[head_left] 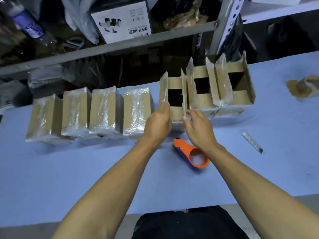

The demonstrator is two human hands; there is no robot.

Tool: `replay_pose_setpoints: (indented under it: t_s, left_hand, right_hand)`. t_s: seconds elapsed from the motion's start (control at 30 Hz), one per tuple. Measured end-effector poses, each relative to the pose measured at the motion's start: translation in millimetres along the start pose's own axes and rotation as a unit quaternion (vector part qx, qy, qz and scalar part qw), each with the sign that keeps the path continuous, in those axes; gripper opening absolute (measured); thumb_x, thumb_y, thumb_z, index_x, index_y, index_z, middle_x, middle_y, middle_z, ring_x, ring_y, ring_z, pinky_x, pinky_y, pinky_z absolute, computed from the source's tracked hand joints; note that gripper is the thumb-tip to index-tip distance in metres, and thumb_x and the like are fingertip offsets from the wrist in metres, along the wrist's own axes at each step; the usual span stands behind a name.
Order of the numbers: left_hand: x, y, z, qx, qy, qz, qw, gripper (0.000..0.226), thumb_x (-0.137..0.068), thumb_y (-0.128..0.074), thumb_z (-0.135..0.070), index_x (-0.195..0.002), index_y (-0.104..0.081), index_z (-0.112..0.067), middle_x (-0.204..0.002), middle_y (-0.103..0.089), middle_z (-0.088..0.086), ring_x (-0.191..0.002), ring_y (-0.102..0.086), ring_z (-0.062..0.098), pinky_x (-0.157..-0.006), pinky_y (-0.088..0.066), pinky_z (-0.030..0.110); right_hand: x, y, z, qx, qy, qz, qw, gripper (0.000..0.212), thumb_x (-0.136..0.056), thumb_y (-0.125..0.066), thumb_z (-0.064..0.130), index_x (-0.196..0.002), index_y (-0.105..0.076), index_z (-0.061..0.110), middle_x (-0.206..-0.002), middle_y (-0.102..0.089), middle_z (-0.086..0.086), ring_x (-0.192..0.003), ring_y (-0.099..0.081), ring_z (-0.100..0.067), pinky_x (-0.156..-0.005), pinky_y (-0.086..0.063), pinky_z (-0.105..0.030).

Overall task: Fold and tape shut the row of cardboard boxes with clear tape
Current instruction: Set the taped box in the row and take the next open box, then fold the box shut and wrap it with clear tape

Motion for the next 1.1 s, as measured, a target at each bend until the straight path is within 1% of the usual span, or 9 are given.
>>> replay_pose_setpoints:
  t_s: [0.07, 0.17, 0.3, 0.37, 0.47, 0.57, 0.7, 0.93, 1.1]
  left_hand:
    - [8, -3, -1, 0.022, -0.005, -0.006, 1.0, 0.043, -0.091, -0.052, 0.002, -0.134, -0.052, 0.006, -0.14, -0.053, 0.022, -0.106, -0.06, 0.046, -0.081, -0.047, 0.048]
    - [6, -9, 8, 0.134, 0.039, -0.027, 0.99, 0.032, -0.099, -0.059, -0.01, -0.129, -0.064, 0.001, -0.142, -0.055, 0.018, -0.13, -0.051, 0.034, -0.109, -0.034, 0.035]
    - [5, -13, 26, 0.232, 0.149, -0.134, 0.952, 0.024, -0.098, -0.058, -0.004, -0.12, -0.067, 0.002, -0.13, -0.061, 0.017, -0.124, -0.054, 0.03, -0.109, -0.041, 0.042]
    - [5, -25, 31, 0.242, 0.2, -0.133, 0.94, 0.042, -0.097, -0.06, -0.007, -0.138, -0.053, 0.002, -0.148, -0.047, 0.017, -0.138, -0.043, 0.03, -0.116, -0.03, 0.028]
    - [9, -43, 40, 0.285, 0.282, -0.12, 0.908, 0.063, -0.101, -0.058, -0.018, -0.155, -0.031, -0.003, -0.166, -0.023, 0.012, -0.152, -0.025, 0.021, -0.117, -0.02, 0.021]
    - [13, -58, 50, 0.345, 0.337, -0.093, 0.871, 0.067, -0.101, -0.059, -0.028, -0.158, -0.029, -0.011, -0.16, -0.039, 0.008, -0.147, -0.037, 0.023, -0.117, -0.029, 0.028]
    - [9, -58, 51, 0.395, 0.344, -0.067, 0.849, 0.051, -0.1, -0.059, -0.027, -0.149, -0.046, -0.016, -0.143, -0.06, 0.005, -0.131, -0.055, 0.025, -0.112, -0.043, 0.043]
    - [20, -3, 37, 0.442, 0.266, -0.154, 0.842, 0.044, -0.097, -0.062, -0.02, -0.141, -0.057, -0.02, -0.126, -0.07, -0.004, -0.117, -0.064, 0.016, -0.104, -0.05, 0.04]
    - [46, 38, 31, 0.486, 0.196, -0.185, 0.831, 0.049, -0.095, -0.067, -0.023, -0.142, -0.055, -0.02, -0.13, -0.069, -0.003, -0.12, -0.064, 0.014, -0.106, -0.049, 0.042]
  right_hand:
    - [5, -10, -11, -0.081, -0.036, 0.03, 0.996, 0.038, -0.104, -0.04, 0.035, -0.133, -0.056, 0.016, -0.132, -0.059, -0.002, -0.121, -0.052, -0.02, -0.1, -0.041, -0.034]
    - [5, -18, -24, -0.199, -0.106, 0.004, 0.974, 0.03, -0.105, -0.038, 0.037, -0.122, -0.057, 0.022, -0.117, -0.064, 0.006, -0.108, -0.058, -0.015, -0.087, -0.044, -0.03]
    - [-11, -31, -28, -0.23, -0.164, -0.016, 0.959, 0.02, -0.1, -0.051, 0.033, -0.11, -0.044, 0.016, -0.11, -0.06, 0.0, -0.097, -0.057, -0.024, -0.081, -0.044, -0.037]
    - [-15, -40, -30, -0.237, -0.181, -0.013, 0.955, 0.026, -0.098, -0.053, 0.035, -0.111, -0.038, 0.019, -0.113, -0.056, 0.001, -0.098, -0.057, -0.026, -0.076, -0.04, -0.033]
    - [-17, -49, -35, -0.235, -0.169, -0.007, 0.957, 0.048, -0.099, -0.052, 0.038, -0.138, -0.034, 0.018, -0.132, -0.055, 0.0, -0.113, -0.056, -0.027, -0.082, -0.039, -0.027]
    - [-20, -67, -45, -0.263, -0.203, 0.049, 0.942, 0.065, -0.099, -0.049, 0.043, -0.154, -0.024, 0.02, -0.152, -0.043, -0.002, -0.132, -0.046, -0.022, -0.1, -0.035, -0.023]
    - [-27, -67, -44, -0.297, -0.19, 0.06, 0.934, 0.043, -0.101, -0.047, 0.037, -0.141, -0.045, 0.023, -0.134, -0.059, 0.002, -0.122, -0.055, -0.02, -0.103, -0.043, -0.036]
    - [-19, -28, -2, -0.246, -0.141, 0.029, 0.958, 0.06, -0.103, -0.04, 0.041, -0.156, -0.024, 0.016, -0.157, -0.035, -0.002, -0.143, -0.034, -0.021, -0.114, -0.029, -0.031]
    - [13, 9, 47, -0.254, -0.08, -0.038, 0.963, 0.039, -0.103, -0.041, 0.035, -0.14, -0.047, 0.025, -0.131, -0.058, 0.01, -0.12, -0.052, -0.011, -0.09, -0.036, -0.02]
Point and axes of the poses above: each hand's wrist, its own x-axis away from the middle knuckle, its own y-axis out of the back of the hand, z = x × y, the point moved 10 cm from there along -x, towards the middle knuckle
